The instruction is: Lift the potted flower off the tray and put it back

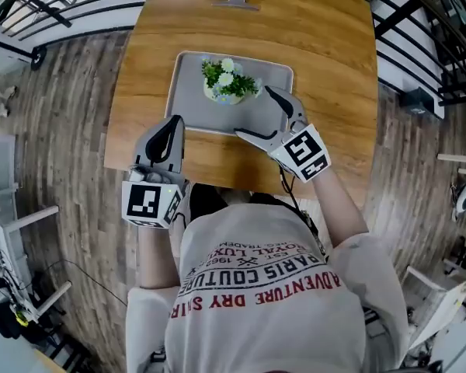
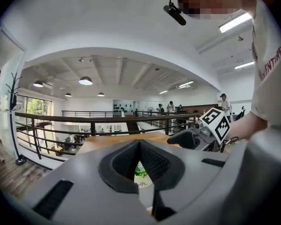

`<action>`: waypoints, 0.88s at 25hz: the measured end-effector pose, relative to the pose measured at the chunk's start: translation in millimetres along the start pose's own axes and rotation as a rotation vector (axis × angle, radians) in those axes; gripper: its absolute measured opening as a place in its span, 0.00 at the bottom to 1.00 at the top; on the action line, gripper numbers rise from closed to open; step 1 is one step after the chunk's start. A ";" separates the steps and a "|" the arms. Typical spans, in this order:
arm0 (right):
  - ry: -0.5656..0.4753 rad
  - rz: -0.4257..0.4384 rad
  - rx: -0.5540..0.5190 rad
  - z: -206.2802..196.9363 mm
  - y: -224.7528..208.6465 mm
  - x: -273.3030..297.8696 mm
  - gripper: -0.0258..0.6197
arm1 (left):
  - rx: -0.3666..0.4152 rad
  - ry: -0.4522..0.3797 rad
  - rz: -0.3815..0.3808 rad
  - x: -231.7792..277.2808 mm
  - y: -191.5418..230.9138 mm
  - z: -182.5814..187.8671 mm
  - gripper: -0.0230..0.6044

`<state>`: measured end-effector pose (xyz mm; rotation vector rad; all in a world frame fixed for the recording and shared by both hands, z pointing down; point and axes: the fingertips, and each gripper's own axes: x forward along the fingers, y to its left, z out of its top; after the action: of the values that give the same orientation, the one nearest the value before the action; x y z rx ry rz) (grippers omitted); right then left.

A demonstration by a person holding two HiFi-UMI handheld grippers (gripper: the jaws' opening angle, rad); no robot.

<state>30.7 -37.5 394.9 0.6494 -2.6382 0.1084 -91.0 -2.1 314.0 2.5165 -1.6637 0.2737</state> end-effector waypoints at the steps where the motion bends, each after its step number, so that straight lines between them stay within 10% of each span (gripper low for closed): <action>1: 0.017 0.000 0.011 -2.6 -3.9 9.2 0.76 | 0.006 0.002 -0.026 8.8 6.4 -0.8 0.06; 11: 0.261 0.018 -0.063 -53.2 -40.1 64.9 0.76 | -0.016 0.080 -0.241 66.8 21.8 -38.4 0.06; 22: 0.274 0.130 0.040 -96.0 -45.0 115.3 0.79 | -0.086 0.148 -0.194 91.2 37.7 -78.7 0.06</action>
<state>-4.7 -110.2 529.1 0.4406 -2.4151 0.2693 -97.7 -83.7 409.9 2.5024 -1.3377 0.3519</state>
